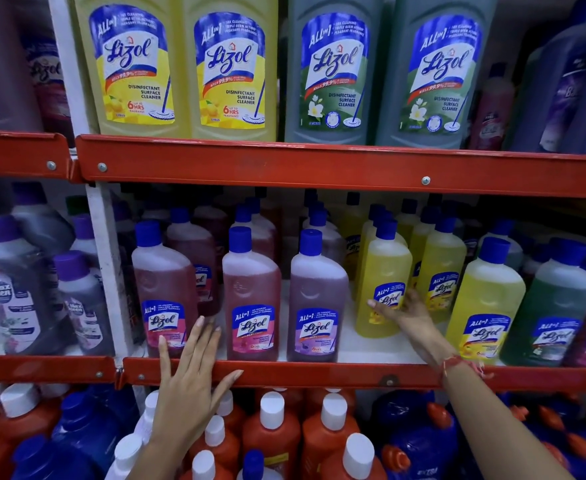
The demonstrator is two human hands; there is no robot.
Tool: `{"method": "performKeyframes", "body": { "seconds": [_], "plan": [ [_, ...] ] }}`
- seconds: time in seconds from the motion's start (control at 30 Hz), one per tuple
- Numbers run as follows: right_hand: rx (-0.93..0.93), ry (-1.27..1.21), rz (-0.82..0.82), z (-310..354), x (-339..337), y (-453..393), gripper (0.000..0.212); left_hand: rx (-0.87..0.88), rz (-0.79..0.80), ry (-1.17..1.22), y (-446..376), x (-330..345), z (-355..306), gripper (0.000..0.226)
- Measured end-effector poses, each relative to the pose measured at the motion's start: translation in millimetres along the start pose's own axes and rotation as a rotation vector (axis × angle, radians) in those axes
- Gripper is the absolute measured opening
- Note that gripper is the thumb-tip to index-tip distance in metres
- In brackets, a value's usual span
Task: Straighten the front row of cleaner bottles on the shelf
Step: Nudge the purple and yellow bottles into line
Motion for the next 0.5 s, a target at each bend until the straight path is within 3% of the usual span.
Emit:
{"method": "performKeyframes", "body": {
  "seconds": [0.2, 0.5],
  "plan": [
    [0.018, 0.033, 0.090, 6, 0, 9, 0.098, -0.009, 0.014, 0.018, -1, -2, -1, 0.079],
    [-0.037, 0.068, 0.082, 4, -2, 38, 0.096, 0.003, 0.015, -0.018, 1, 0, -1, 0.079]
  ]
}}
Point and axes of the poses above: each hand's wrist, its own y-axis away from the middle knuckle, its own x-axis out of the palm, z = x × y, the point moved 6 cm from there along -y, towards the middle knuckle, and after that the axes turned 5 degrees about -y, right-handed, at the moved point
